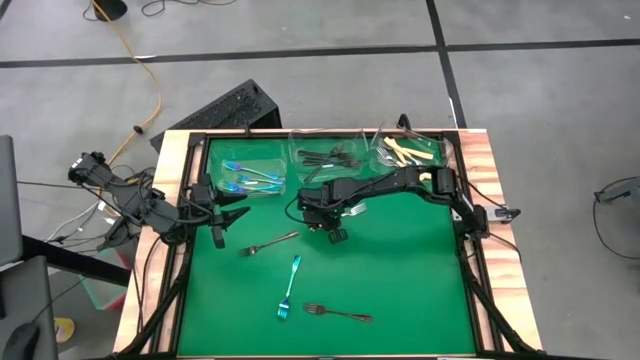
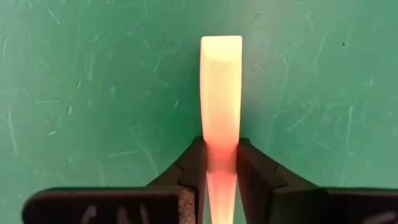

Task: Sort silverware by color (type)
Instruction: Put the yellow fork into the right transparent bin

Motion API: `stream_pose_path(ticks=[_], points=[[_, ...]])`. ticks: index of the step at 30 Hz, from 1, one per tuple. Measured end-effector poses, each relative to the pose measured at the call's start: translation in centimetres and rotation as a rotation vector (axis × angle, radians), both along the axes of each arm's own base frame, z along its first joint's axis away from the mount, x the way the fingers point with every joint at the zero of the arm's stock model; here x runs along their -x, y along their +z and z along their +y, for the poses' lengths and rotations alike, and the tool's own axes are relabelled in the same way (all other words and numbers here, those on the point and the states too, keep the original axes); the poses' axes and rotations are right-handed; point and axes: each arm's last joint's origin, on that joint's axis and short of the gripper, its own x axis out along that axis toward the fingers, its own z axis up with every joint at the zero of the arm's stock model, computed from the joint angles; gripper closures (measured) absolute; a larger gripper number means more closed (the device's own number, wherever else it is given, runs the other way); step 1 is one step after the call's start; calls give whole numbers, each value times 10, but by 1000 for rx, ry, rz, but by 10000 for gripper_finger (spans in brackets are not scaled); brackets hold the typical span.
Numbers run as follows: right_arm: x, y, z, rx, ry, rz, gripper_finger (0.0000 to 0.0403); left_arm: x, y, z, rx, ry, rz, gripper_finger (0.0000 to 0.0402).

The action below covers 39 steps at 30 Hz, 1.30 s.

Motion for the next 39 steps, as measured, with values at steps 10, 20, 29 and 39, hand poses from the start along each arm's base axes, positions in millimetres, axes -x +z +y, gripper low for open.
stream_pose_path(ticks=[10,20,29,39], points=[[-7,26,8,-46,2,-45,308,0,0,0,-1,0,0,256],[6,103,6,-45,4,-207,307,0,-1,0,-7,1,9,256],[43,175,-22,21,-99,-368,306,0,-1,0,-9,1,13,256],[106,238,-67,127,-272,-478,306,0,-1,0,-9,1,14,256]])
